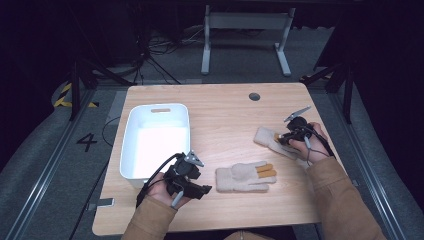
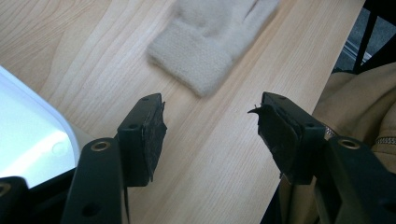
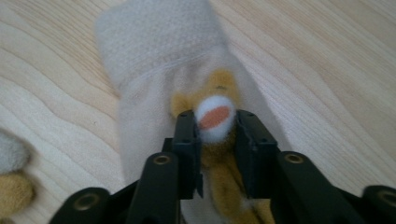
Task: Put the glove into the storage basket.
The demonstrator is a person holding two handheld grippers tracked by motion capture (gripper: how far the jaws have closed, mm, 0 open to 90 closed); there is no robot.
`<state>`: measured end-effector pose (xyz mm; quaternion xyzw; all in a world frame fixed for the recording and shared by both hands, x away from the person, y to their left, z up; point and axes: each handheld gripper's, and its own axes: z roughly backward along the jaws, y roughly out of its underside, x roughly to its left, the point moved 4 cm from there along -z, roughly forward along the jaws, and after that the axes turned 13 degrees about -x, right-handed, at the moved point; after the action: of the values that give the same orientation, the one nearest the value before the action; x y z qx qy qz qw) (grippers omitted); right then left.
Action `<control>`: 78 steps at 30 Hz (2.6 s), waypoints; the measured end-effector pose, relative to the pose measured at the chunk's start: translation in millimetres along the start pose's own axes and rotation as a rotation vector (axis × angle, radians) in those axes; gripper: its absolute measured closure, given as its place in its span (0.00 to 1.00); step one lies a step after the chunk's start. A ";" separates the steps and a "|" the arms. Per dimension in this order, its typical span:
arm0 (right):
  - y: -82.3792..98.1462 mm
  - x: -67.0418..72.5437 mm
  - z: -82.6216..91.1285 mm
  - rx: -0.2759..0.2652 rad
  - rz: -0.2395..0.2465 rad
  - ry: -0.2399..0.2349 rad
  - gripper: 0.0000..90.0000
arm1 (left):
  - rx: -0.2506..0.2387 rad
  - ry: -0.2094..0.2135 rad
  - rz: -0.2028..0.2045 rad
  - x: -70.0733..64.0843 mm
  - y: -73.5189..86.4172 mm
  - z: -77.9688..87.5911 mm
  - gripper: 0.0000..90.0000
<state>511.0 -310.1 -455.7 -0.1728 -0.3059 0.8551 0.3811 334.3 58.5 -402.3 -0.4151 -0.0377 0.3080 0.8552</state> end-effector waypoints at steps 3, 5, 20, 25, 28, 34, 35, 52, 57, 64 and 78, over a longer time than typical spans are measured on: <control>-1.6 1.1 1.1 0.001 0.008 -0.001 0.87 | -0.001 -0.002 -0.002 0.2 0.2 0.6 0.46; -1.9 1.1 1.9 -0.001 0.007 -0.013 0.88 | -0.002 0.000 -0.002 0.2 0.0 0.8 0.46; -14.8 8.6 37.6 -0.071 0.014 -0.045 0.89 | -0.002 0.015 -0.008 -0.4 -3.4 -3.0 0.46; -19.2 12.7 51.1 -0.093 0.028 -0.062 0.89 | -0.002 0.019 -0.009 -0.6 -4.6 -4.4 0.46; -22.4 16.9 59.2 -0.106 0.039 -0.071 0.89 | 0.000 0.023 -0.010 -0.8 -5.0 -5.1 0.46; -30.5 29.5 77.8 -0.149 0.062 -0.125 0.89 | -0.003 0.024 -0.013 -0.9 -6.4 -5.7 0.46; -31.9 32.1 80.7 -0.156 0.068 -0.140 0.89 | -0.002 0.026 -0.014 -1.0 -6.6 -6.0 0.46; -44.4 68.2 98.9 -0.188 0.137 -0.240 0.89 | -0.001 0.037 -0.020 -2.7 -10.4 -9.5 0.46; -45.7 78.6 98.2 -0.192 0.148 -0.266 0.89 | 0.002 0.040 -0.028 -3.4 -11.7 -10.6 0.46; -49.1 102.0 93.7 -0.206 0.150 -0.328 0.88 | 0.000 0.045 -0.031 -4.1 -13.3 -11.4 0.46; -52.3 137.5 79.8 -0.176 0.184 -0.401 0.88 | 0.001 0.043 -0.032 -4.2 -13.2 -10.6 0.46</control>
<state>408.1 -209.8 -370.0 -0.0594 -0.4319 0.8735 0.2166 340.8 42.7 -398.7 -0.4207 -0.0258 0.2852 0.8608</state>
